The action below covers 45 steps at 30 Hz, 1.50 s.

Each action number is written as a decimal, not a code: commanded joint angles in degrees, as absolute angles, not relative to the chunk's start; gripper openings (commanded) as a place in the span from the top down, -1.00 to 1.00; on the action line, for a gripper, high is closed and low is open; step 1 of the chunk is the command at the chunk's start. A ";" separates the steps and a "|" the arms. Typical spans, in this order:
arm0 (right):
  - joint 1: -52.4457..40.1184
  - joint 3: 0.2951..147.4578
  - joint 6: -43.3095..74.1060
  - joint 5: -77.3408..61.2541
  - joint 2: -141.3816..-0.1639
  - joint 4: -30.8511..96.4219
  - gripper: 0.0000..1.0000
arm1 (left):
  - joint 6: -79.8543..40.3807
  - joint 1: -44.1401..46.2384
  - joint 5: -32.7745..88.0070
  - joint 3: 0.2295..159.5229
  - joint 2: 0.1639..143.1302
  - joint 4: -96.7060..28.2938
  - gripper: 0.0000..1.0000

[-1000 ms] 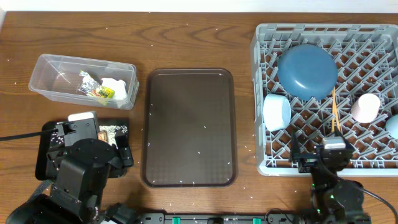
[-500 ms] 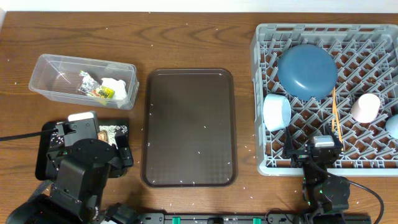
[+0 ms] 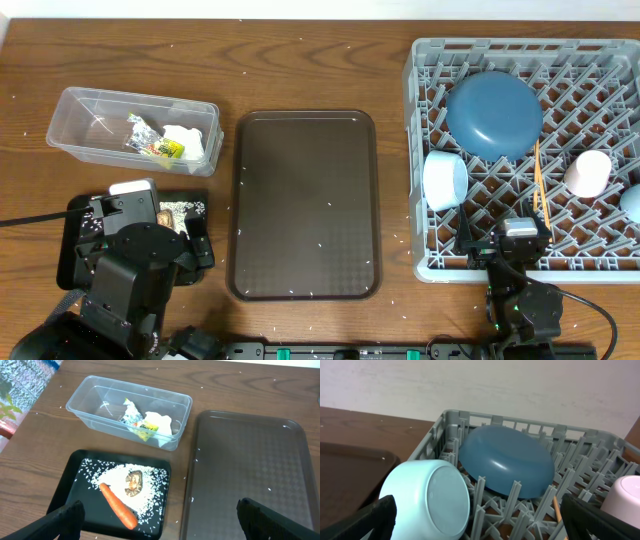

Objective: Sort waste into correct bins and load items into the dishwasher rack

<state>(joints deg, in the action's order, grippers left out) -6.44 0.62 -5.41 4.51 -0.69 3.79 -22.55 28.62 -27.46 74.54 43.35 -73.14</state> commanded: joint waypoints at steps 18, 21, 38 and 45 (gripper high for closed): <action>-6.17 0.30 -5.19 4.25 -0.36 3.73 -0.98 | -22.79 23.44 -28.93 73.82 40.47 -71.22 -0.96; -6.17 0.32 -5.19 4.25 -0.38 3.73 -0.99 | -21.58 17.52 -27.11 70.24 36.93 -64.14 -0.96; -6.17 0.30 -5.19 4.25 -0.38 3.73 -0.98 | -4.71 1.17 -4.40 37.41 10.52 -30.24 -0.96; -6.17 0.32 -5.19 4.25 -0.38 3.73 -0.98 | -4.97 1.15 -1.52 21.80 1.37 -19.14 -0.96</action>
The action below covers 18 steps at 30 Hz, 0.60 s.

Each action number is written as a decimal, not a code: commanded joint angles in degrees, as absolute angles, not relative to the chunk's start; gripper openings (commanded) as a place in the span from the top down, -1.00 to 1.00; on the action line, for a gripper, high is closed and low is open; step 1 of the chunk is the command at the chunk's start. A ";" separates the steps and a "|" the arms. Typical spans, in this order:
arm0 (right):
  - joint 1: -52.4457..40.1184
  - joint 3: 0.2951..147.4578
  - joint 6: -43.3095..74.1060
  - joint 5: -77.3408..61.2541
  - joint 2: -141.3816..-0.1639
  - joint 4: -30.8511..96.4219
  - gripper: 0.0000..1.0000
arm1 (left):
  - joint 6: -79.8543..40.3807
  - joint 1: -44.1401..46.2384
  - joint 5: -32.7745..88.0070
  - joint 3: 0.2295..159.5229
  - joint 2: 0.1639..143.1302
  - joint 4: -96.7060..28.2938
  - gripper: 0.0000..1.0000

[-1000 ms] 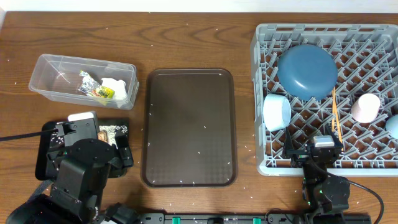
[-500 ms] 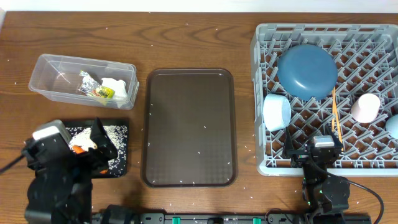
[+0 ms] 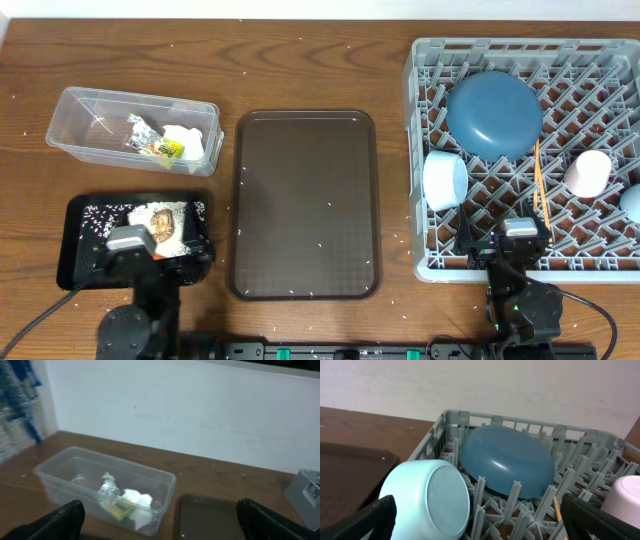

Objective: Sort waste into correct bins and load items into the dishwasher rack

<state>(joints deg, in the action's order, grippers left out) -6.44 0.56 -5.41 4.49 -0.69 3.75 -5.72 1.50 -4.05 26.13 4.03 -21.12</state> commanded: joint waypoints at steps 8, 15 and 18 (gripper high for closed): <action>-6.17 0.30 -5.17 4.25 -0.38 3.73 -0.99 | -4.99 1.15 0.73 9.87 0.10 -8.95 -0.96; -6.17 0.30 -5.17 4.25 -0.38 3.73 -0.99 | -4.97 1.15 0.69 3.66 0.10 -6.70 -0.96; -6.17 0.30 -5.17 4.25 -0.38 3.73 -0.98 | -4.97 1.15 0.69 1.48 0.10 -6.70 -0.96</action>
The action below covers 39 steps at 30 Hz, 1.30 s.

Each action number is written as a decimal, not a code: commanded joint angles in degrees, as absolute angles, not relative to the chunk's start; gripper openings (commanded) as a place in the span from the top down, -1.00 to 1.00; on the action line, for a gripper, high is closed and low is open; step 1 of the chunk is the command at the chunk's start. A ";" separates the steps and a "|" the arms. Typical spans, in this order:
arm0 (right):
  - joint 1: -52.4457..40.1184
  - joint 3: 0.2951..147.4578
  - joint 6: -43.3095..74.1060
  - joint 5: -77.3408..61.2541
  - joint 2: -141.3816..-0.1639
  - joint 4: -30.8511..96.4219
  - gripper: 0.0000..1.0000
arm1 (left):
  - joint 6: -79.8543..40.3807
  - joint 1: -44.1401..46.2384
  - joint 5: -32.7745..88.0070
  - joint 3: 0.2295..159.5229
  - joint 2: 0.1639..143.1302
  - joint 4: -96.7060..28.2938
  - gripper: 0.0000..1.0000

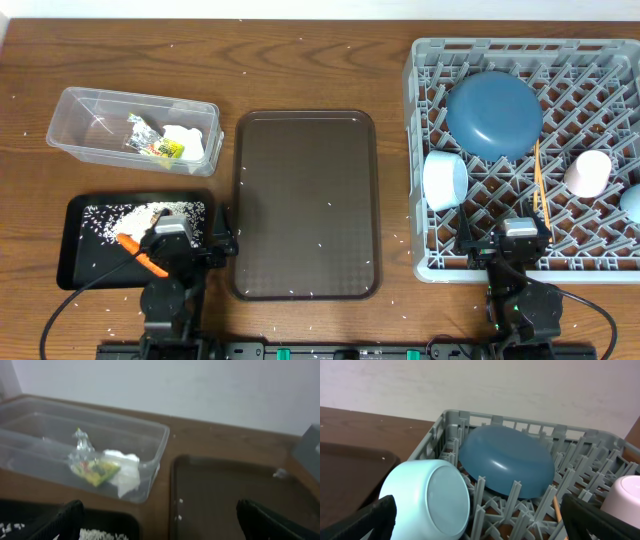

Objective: Sort waste into correct bins and load items into the dishwasher rack

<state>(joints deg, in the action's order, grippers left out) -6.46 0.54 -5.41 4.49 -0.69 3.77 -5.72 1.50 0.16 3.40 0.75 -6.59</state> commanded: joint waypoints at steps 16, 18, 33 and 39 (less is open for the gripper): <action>-6.17 0.32 -5.19 4.25 -0.38 3.73 -0.98 | -4.95 1.15 0.67 0.23 0.10 -3.92 -0.96; -6.17 0.30 -5.19 4.25 -0.38 3.73 -0.98 | -4.95 1.15 0.67 0.23 0.16 -3.92 -0.96; -6.17 0.32 -5.19 4.25 -0.38 3.73 -0.98 | -4.95 1.15 0.67 0.23 0.23 -3.92 -0.96; -6.17 0.30 -5.19 4.25 -0.38 3.73 -0.98 | -4.97 1.15 0.67 0.23 0.23 -3.92 -0.96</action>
